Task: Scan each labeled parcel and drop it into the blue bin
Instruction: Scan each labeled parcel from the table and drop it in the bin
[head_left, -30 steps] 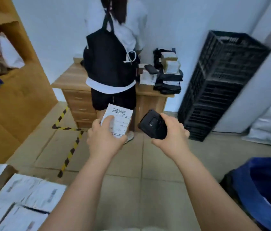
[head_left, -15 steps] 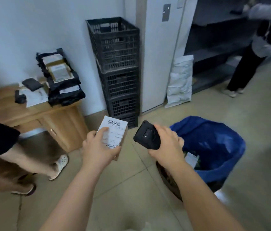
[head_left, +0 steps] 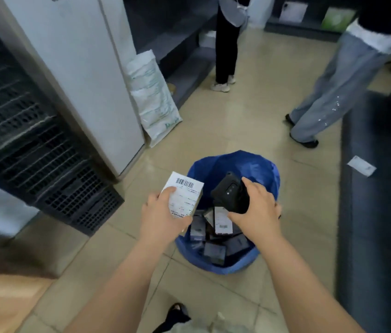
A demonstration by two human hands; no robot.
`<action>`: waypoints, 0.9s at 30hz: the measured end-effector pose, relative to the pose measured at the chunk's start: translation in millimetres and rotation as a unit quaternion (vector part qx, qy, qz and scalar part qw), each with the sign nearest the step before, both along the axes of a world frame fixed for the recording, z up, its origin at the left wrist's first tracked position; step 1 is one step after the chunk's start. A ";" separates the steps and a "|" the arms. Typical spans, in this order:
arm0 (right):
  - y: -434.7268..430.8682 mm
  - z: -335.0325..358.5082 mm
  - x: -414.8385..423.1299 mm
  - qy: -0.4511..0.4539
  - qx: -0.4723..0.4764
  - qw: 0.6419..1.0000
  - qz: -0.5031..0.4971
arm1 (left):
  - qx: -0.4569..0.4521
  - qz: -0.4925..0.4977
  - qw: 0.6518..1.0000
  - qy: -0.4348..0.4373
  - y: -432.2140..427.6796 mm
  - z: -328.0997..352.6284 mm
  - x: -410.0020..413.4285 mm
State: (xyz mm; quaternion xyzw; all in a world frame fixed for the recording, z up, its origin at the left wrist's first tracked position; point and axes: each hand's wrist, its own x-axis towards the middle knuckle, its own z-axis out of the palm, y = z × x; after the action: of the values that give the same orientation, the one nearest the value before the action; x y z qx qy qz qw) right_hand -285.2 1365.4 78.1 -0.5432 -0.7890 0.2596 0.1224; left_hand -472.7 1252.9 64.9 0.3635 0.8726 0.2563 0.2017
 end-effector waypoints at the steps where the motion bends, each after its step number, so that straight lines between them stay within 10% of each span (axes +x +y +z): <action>1: 10.2 -4.5 -3.3 0.006 -0.002 1.000 -0.026 | -0.007 -0.020 1.000 -0.004 19.0 -5.1 -6.2; 27: 193.9 -387.8 -92.2 -0.030 -0.231 0.958 -0.168 | -0.241 0.026 0.967 -0.076 247.5 -400.1 -45.4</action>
State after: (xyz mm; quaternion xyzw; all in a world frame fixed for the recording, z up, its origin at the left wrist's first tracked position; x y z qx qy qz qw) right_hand -377.4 1559.3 -309.7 -0.6888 -0.6083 0.3942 0.0120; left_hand -518.1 1500.4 -335.2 0.2606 0.8998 0.0706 0.3426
